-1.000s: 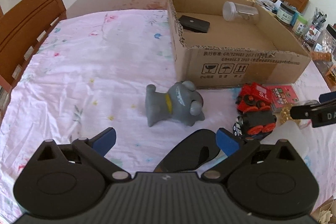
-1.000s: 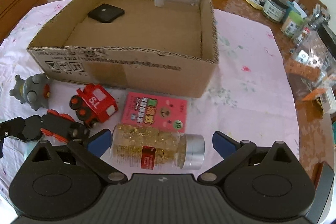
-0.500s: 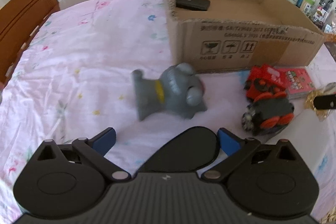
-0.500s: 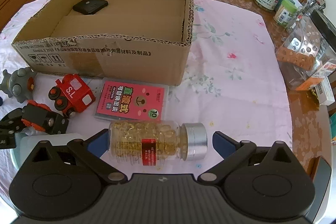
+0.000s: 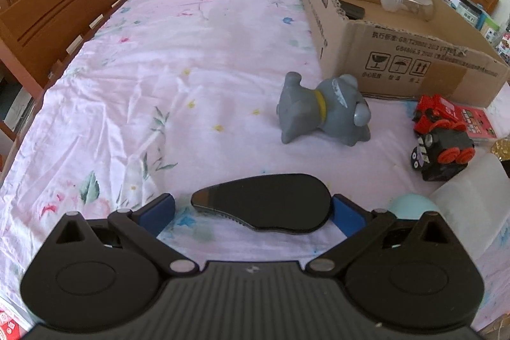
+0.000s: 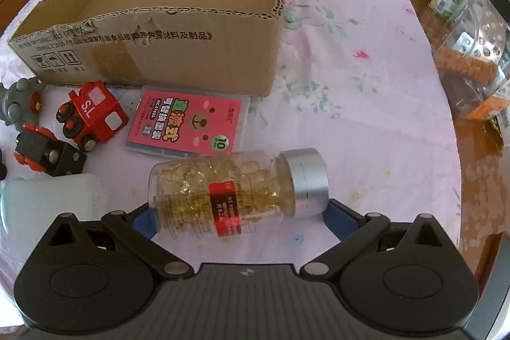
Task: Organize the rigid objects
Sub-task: 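Grasp the black paddle with the left gripper while right grasps the gold capsule bottle, then lift the black paddle and capsule bottle and carry both toward the box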
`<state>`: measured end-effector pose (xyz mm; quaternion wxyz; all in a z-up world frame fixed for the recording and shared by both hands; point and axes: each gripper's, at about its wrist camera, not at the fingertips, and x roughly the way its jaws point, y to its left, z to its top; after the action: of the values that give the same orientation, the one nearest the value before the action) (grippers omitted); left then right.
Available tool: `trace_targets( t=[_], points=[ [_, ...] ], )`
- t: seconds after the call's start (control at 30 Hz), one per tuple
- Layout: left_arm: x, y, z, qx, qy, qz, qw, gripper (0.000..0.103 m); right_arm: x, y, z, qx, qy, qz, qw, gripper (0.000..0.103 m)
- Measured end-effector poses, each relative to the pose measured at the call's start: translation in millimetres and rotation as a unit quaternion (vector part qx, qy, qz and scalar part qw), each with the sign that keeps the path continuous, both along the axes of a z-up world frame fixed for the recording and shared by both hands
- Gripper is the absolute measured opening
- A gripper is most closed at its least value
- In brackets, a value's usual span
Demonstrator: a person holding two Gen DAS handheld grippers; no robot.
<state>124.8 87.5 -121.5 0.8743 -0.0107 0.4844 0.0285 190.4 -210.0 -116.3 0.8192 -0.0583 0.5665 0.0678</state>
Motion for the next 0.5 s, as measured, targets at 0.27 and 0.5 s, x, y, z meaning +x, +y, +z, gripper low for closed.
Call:
trace_targets(
  t=[0.27,0.5],
  points=[
    [-1,-5,0,0.000,-0.003,0.010,0.9999,0.103,-11,-3,0,0.009,-0.039,0.024,0.999,0.103],
    [-2,-9,-2,0.000,-0.016,-0.009,0.9998,0.103,-13,-2,1,0.014,-0.060,0.044,0.997,0.103]
  ],
)
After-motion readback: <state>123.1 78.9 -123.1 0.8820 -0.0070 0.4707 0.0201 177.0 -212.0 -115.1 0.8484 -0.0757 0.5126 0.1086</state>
